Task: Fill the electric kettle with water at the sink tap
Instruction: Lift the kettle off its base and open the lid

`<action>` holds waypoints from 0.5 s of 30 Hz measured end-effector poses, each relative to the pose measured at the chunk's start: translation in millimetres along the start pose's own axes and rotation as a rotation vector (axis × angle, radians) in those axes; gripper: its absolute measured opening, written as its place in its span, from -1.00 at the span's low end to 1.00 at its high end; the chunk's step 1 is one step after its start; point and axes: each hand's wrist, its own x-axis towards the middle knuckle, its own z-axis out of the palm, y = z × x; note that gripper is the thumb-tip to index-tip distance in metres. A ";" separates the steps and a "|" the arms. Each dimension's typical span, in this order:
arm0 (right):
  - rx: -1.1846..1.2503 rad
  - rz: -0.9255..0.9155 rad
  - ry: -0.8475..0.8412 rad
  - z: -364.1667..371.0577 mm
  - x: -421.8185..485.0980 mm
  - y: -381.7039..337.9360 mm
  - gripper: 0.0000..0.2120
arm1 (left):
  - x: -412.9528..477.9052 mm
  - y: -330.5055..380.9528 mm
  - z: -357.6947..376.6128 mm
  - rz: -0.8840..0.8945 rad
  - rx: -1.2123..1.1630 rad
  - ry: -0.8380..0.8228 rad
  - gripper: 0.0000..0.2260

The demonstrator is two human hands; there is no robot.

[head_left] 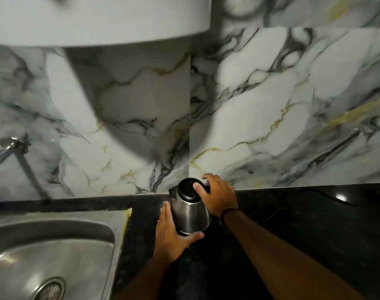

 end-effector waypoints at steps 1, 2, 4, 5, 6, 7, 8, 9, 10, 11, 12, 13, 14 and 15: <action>-0.012 -0.010 -0.012 3.0 6.0 2.3 -0.58 | 5.4 -1.3 5.7 0.008 -0.051 0.012 0.60; -0.037 -0.007 -0.037 4.7 10.1 2.5 -0.57 | 10.0 -1.7 10.0 -0.014 -0.087 0.032 0.62; -0.043 0.010 -0.083 4.7 14.1 3.2 -0.52 | 15.3 0.5 15.0 -0.057 -0.137 0.062 0.60; -0.031 0.009 -0.086 7.1 15.9 5.1 -0.48 | 17.8 -0.2 19.5 -0.060 -0.182 0.073 0.58; -0.025 0.017 -0.096 7.6 14.9 4.7 -0.44 | 16.9 1.7 21.6 -0.065 -0.217 0.082 0.56; -0.024 0.015 -0.093 8.7 15.6 6.7 -0.41 | 17.3 2.1 23.8 -0.061 -0.249 0.098 0.53; -0.023 0.019 -0.099 7.6 15.5 6.3 -0.39 | 16.4 5.8 23.3 -0.069 -0.253 0.117 0.49; -0.030 0.017 -0.093 9.1 16.6 7.5 -0.37 | 16.4 7.2 25.6 -0.092 -0.264 0.138 0.46; -0.032 0.021 -0.091 9.2 17.0 7.6 -0.37 | 15.6 10.2 26.7 -0.120 -0.261 0.160 0.43; -0.032 0.018 -0.084 10.8 18.0 8.6 -0.37 | 15.0 12.6 27.8 -0.135 -0.252 0.176 0.40; -0.036 0.018 -0.082 12.0 18.4 9.1 -0.37 | 13.5 16.2 27.6 -0.144 -0.233 0.188 0.38; -0.038 0.016 -0.075 13.0 19.1 10.3 -0.38 | 13.2 18.3 27.8 -0.149 -0.221 0.197 0.37; -0.041 0.016 -0.072 12.8 19.2 10.4 -0.39 | 13.4 20.8 26.9 -0.156 -0.210 0.203 0.39; -0.043 0.013 -0.065 13.0 19.4 10.7 -0.39 | 14.1 22.5 26.0 -0.163 -0.200 0.204 0.42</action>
